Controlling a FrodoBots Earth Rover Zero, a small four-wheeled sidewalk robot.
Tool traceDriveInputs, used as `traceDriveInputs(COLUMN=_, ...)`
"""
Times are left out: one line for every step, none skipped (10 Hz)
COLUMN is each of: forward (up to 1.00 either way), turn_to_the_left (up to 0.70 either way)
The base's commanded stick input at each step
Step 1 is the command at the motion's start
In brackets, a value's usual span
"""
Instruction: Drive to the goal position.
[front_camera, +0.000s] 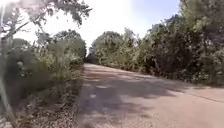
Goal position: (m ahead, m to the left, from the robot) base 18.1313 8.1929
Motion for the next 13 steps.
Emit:
traceDriveInputs(forward=0.70, turn_to_the_left=0.00)
traceDriveInputs(forward=0.70, turn_to_the_left=0.00)
traceDriveInputs(forward=0.70, turn_to_the_left=0.00)
traceDriveInputs(forward=0.70, turn_to_the_left=0.01)
traceDriveInputs(forward=0.70, turn_to_the_left=0.02)
traceDriveInputs(forward=0.70, turn_to_the_left=0.07)
traceDriveInputs(forward=0.70, turn_to_the_left=0.14)
traceDriveInputs(forward=0.70, turn_to_the_left=0.27)
traceDriveInputs(forward=0.70, turn_to_the_left=0.25)
traceDriveInputs(forward=0.70, turn_to_the_left=0.06)
traceDriveInputs(forward=0.70, turn_to_the_left=0.00)
traceDriveInputs(forward=0.70, turn_to_the_left=0.00)
traceDriveInputs(forward=0.70, turn_to_the_left=0.00)
